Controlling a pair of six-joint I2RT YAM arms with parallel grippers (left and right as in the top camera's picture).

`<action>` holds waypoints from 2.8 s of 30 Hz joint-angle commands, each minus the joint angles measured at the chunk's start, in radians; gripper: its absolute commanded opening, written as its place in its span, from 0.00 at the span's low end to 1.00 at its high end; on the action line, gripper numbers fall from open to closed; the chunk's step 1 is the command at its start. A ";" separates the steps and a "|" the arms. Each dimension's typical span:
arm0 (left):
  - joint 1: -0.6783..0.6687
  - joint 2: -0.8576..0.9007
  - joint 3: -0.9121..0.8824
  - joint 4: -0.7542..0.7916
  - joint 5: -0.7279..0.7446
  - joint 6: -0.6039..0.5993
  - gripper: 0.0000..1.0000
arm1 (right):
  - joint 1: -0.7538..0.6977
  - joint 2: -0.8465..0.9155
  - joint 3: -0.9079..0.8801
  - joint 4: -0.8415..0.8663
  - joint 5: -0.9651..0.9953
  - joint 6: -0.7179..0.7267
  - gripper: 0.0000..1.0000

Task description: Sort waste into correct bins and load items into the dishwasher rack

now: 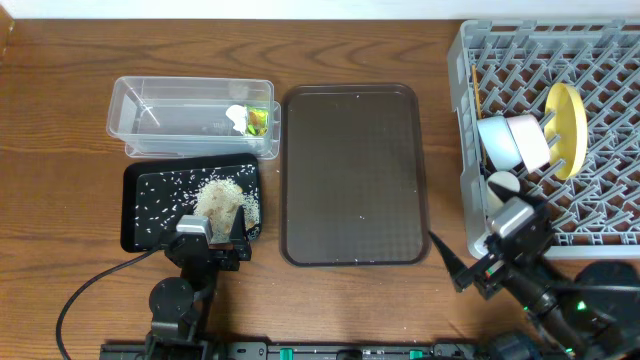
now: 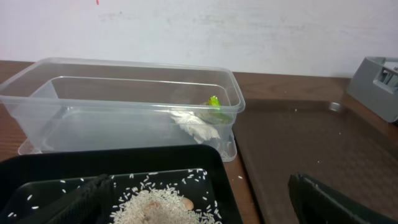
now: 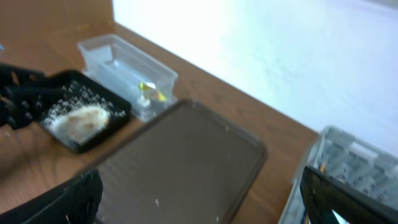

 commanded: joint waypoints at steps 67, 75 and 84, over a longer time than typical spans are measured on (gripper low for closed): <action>0.006 -0.007 -0.028 -0.007 0.010 0.013 0.92 | -0.084 -0.433 -0.827 0.622 -0.101 0.055 0.99; 0.006 -0.007 -0.029 -0.007 0.010 0.013 0.91 | -0.084 -0.433 -0.827 0.622 -0.101 0.055 0.99; 0.006 -0.007 -0.029 -0.007 0.010 0.013 0.92 | -0.084 -0.433 -0.827 0.622 -0.101 0.055 0.98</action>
